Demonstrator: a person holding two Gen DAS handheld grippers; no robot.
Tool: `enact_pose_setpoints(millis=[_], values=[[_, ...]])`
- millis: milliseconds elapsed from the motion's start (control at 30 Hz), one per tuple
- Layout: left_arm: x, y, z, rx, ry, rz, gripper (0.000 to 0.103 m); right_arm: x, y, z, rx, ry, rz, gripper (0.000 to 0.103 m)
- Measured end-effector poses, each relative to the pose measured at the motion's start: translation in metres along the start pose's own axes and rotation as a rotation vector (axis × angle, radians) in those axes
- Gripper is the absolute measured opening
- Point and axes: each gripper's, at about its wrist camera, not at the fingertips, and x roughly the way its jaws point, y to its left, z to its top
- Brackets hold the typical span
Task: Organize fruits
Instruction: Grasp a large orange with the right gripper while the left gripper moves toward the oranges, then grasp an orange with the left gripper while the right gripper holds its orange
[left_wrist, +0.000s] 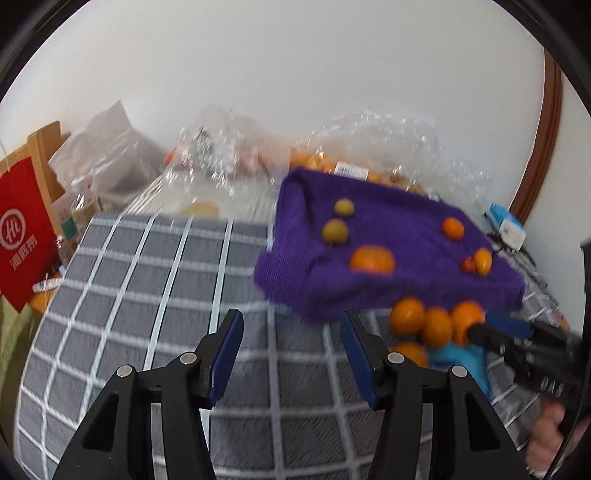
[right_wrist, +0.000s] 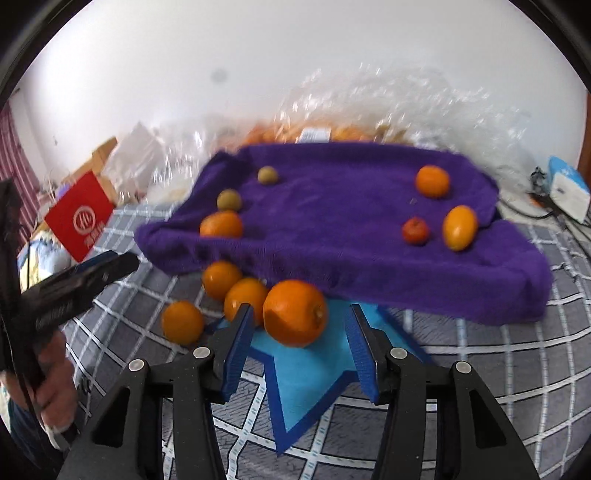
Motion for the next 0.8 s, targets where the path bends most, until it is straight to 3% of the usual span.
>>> enact_pose_setpoints(millis=[300, 367, 500, 600, 800], values=[[0.005, 0.0, -0.007, -0.01, 0.044, -0.042, 0.052, 0.026, -0.004, 0.006, 0.04, 0.054, 0.085, 0.05], [0.007, -0.001, -0.007, -0.008, 0.054, -0.049, 0.052, 0.029, -0.01, 0.007, 0.065, 0.05, 0.094, 0.041], [0.008, -0.006, -0.008, 0.011, 0.062, -0.066, 0.052, 0.023, -0.018, 0.006, 0.103, 0.047, 0.12, 0.041], [0.013, -0.007, -0.008, 0.017, 0.092, -0.066, 0.054, 0.003, -0.028, 0.005, 0.114, 0.005, 0.065, 0.041], [0.02, -0.007, -0.009, 0.019, 0.131, -0.04, 0.055, -0.04, -0.051, -0.012, 0.021, -0.085, -0.184, 0.041]])
